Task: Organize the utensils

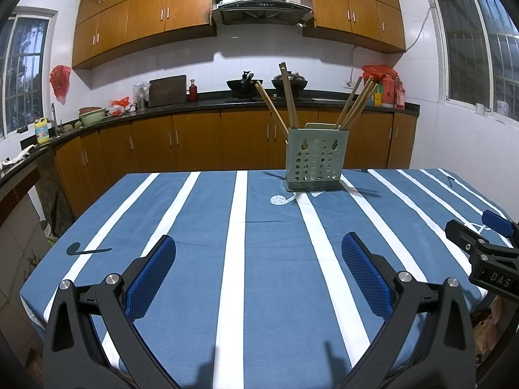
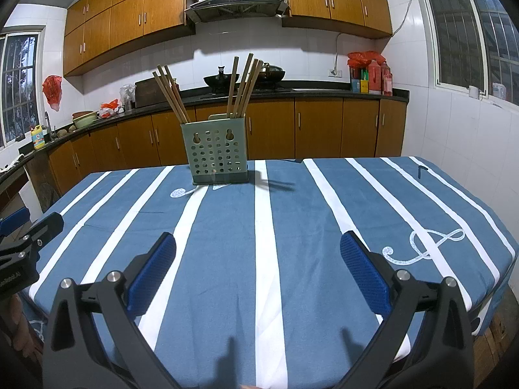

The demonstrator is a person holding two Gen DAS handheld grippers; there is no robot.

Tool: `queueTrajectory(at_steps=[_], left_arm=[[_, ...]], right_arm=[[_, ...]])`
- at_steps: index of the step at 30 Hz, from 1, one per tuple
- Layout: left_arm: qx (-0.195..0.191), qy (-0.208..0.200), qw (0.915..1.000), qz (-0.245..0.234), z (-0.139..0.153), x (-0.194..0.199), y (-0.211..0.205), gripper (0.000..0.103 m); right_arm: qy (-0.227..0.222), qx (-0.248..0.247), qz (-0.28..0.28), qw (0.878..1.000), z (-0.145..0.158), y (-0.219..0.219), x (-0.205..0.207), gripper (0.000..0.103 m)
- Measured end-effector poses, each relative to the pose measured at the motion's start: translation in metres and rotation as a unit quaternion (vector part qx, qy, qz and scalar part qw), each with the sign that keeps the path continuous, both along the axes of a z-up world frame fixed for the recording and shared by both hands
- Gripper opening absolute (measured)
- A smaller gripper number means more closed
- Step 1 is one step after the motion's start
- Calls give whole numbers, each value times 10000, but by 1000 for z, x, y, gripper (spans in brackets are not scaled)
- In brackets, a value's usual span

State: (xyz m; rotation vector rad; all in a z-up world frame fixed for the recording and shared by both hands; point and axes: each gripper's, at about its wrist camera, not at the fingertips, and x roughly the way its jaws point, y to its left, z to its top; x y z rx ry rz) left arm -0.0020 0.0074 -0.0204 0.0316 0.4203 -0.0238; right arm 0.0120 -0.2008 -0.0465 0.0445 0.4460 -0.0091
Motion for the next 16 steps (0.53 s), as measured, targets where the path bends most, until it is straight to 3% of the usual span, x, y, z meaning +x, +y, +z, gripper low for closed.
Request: queueTrajectory(at_steps=[16], left_arm=[[-45,43,10000,-19,-2,1,8,101]], right_arm=[[-7,21,-12,10000,0,2,-1,99]])
